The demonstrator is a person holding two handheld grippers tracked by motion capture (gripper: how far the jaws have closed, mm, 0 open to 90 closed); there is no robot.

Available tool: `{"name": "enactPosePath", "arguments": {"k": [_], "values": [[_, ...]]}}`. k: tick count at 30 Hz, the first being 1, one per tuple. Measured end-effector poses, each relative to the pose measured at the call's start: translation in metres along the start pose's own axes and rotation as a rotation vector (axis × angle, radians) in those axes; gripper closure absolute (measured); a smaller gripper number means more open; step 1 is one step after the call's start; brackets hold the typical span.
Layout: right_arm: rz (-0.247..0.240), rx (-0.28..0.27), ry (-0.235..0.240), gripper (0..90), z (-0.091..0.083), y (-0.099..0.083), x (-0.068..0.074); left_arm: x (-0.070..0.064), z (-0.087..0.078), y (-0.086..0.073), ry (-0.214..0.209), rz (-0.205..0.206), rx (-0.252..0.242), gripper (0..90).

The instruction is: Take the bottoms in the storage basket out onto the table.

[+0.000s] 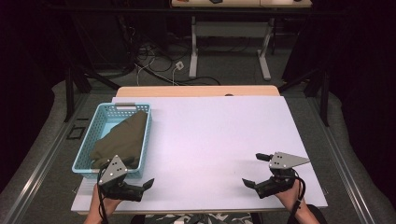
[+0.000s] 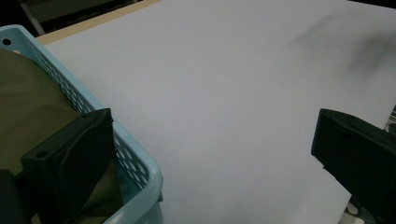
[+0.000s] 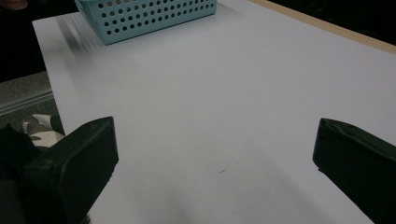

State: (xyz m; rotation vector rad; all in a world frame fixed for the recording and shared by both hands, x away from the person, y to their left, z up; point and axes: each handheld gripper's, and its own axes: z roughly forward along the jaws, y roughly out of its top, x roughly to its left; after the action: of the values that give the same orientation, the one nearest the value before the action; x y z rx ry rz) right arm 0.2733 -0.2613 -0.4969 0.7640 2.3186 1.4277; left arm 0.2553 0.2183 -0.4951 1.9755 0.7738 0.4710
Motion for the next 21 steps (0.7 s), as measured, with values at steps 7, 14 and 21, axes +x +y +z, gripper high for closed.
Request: {"name": "enactPosePath", "arguments": {"k": [7, 14, 21], "values": [[0.002, 0.010, 0.005, 0.0, 0.0012, -0.0001, 0.0001, -0.0005, 0.0004, 0.0006, -0.003, 0.001, -0.001, 0.0], [0.000, 0.022, 0.012, 0.0, 0.0030, -0.0006, -0.0001, -0.0014, 0.0020, 0.0043, -0.016, 0.001, 0.000, 0.0], [0.004, 0.025, 0.013, 0.0, 0.0044, -0.0008, 0.0000, -0.0035, 0.0032, 0.0082, -0.012, 0.017, -0.002, 0.0]]}}
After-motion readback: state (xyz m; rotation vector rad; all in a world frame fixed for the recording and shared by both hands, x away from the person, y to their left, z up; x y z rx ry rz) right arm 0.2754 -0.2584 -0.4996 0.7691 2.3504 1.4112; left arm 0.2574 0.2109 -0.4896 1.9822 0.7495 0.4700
